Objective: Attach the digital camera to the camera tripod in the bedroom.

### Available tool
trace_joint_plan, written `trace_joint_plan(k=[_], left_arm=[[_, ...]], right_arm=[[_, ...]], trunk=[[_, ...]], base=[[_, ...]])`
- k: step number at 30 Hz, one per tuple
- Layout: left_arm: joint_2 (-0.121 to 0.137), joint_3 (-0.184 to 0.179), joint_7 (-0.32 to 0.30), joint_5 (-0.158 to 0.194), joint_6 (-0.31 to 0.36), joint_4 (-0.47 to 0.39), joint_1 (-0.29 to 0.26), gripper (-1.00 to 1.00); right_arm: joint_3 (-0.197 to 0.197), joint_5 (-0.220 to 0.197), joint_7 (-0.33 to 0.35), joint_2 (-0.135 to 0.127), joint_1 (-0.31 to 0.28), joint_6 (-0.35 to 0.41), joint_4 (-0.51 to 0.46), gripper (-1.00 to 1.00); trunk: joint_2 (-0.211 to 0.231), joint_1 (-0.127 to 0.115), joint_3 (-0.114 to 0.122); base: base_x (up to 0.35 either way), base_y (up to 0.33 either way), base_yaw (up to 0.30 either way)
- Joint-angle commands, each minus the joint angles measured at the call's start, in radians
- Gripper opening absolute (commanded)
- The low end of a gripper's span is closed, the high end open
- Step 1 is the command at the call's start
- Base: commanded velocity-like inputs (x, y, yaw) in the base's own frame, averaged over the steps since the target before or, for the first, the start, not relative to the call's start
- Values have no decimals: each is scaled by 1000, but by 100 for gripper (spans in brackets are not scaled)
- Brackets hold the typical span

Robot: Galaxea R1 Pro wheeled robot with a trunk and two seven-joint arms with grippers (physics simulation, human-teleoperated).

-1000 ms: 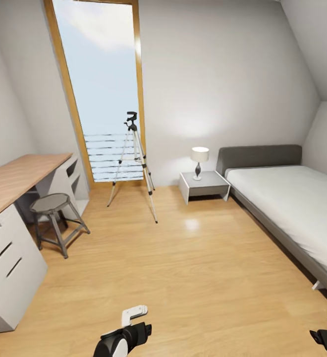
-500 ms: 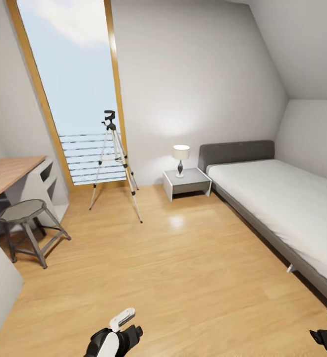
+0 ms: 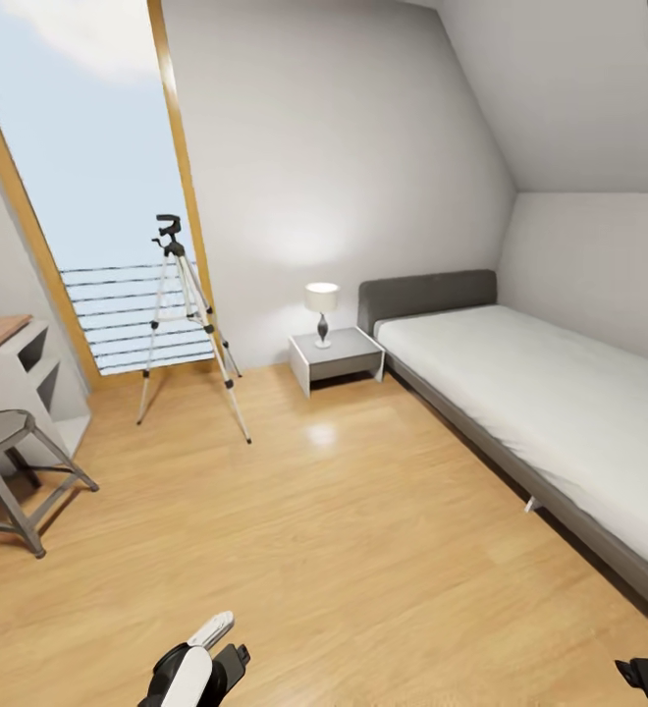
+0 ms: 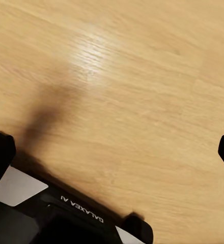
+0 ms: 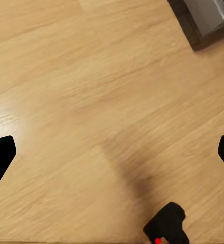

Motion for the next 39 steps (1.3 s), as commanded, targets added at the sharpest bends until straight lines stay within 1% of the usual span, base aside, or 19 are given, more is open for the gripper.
trace_joint_plan(k=[1, 21, 28, 31, 32, 36, 39], left_arm=[[0, -1, 9, 8, -1, -2, -1, 100], [0, -4, 7, 10, -13, -9, -2, 100], [-1, -13, 0, 10, -10, -9, -2, 100], [-1, -36, -5, 10, -9, -9, -3, 100], [-1, -36, -5, 10, -9, -9, -3, 100], [-1, -74, -8, 10, -12, -7, -3, 100], [-2, -90, -9, 12, -12, -6, -4, 100]], right_arm=[[-2, 2, 6, 0, -1, 5, 1, 100], [-1, 1, 6, 2, -2, 5, 9, 100], [-2, 1, 6, 3, -2, 5, 9, 100], [-2, 1, 6, 3, -2, 5, 9, 100], [-2, 1, 6, 3, -2, 5, 9, 100], [-2, 0, 6, 3, -2, 5, 9, 100], [-4, 0, 6, 2, -3, 5, 9, 100]], trunk=[[-8, 4, -5], [-148, 81, -78], [-148, 81, -81], [-148, 81, -83], [-148, 81, -83], [-148, 81, -85], [-148, 81, -86]], base=[[0, 0, -247], [0, 0, -247], [0, 0, -247], [0, 0, -247], [0, 0, -247], [0, 0, -247], [0, 0, -248]])
